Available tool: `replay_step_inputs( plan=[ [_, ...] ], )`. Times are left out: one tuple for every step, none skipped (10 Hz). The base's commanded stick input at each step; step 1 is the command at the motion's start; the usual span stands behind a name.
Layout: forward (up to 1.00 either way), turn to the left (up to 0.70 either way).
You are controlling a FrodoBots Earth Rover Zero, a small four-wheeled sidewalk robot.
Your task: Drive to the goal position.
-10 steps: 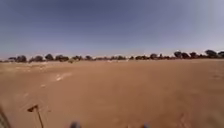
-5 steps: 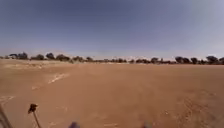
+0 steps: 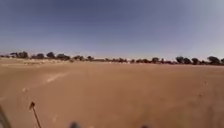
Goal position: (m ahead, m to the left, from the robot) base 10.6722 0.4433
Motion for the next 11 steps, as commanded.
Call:
replay_step_inputs(
  plan=[
    [0.7, 0.0],
    [0.7, 0.0],
    [0.7, 0.0],
    [0.7, 0.0],
    [0.7, 0.0],
    [0.7, 0.0],
    [0.7, 0.0],
    [0.7, 0.0],
    [0.7, 0.0],
    [0.7, 0.0],
    [0.7, 0.0]
  ],
)
